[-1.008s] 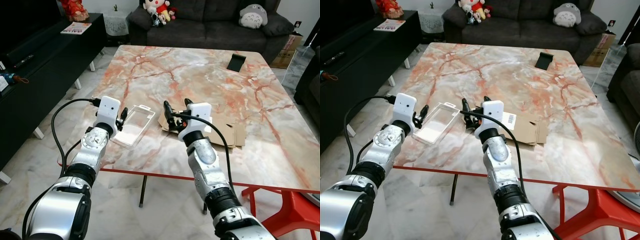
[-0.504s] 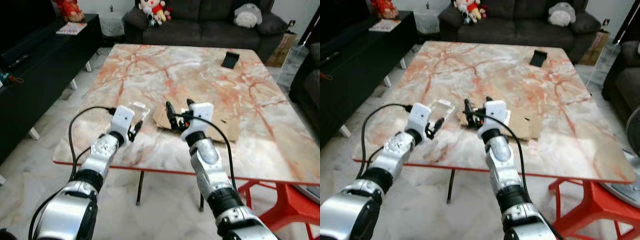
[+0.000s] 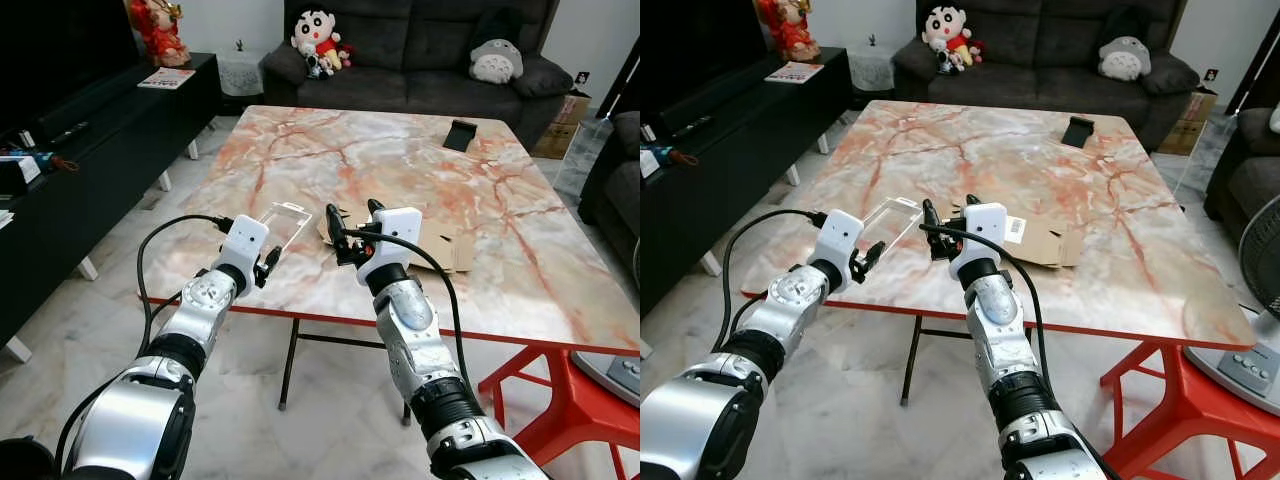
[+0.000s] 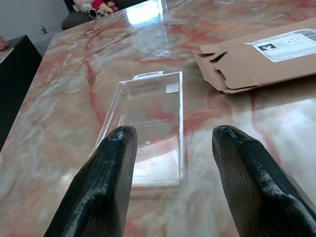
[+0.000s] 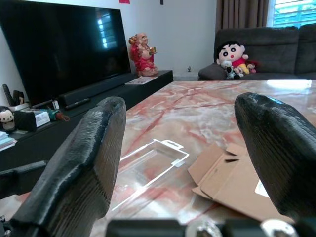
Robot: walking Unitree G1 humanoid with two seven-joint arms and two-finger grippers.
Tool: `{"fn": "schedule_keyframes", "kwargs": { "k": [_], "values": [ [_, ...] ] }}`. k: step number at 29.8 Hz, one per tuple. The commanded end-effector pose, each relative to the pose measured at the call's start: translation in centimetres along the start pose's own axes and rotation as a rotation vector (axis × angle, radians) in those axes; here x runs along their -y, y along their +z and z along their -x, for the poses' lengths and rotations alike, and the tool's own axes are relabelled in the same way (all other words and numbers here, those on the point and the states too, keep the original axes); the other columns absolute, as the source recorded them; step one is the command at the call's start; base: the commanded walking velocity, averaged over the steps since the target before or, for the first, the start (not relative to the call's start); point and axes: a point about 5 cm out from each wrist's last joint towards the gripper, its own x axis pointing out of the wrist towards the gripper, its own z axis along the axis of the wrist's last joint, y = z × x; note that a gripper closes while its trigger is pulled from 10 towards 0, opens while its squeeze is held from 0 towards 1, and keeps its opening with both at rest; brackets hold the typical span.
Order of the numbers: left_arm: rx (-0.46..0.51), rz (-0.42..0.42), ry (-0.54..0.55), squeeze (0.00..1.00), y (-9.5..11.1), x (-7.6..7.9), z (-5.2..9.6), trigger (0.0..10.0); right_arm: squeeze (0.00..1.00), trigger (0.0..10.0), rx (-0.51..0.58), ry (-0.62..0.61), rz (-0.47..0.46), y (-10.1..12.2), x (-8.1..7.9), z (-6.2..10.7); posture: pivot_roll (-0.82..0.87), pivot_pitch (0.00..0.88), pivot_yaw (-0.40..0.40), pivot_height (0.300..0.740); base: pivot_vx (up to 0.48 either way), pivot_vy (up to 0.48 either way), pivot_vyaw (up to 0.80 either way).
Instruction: Picking trash to rubbish bin
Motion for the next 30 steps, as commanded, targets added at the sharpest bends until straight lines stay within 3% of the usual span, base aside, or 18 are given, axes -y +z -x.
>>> {"fn": "schedule_keyframes", "kwargs": {
  "k": [1,30],
  "values": [
    [-0.018,-0.017,-0.004,0.00,0.4,-0.1,-0.3,10.0,0.00,10.0,0.013,0.005,0.006,0.4,-0.1,0.0,-0.06,0.047,-0.032,0.740,0.000,0.000,0.00],
    [0.073,0.028,0.175,0.00,1.3,-1.7,-0.1,10.0,0.00,10.0,0.009,-0.001,0.000,0.4,-0.1,0.0,-0.06,0.048,-0.028,0.740,0.000,0.000,0.00]
  ]
}}
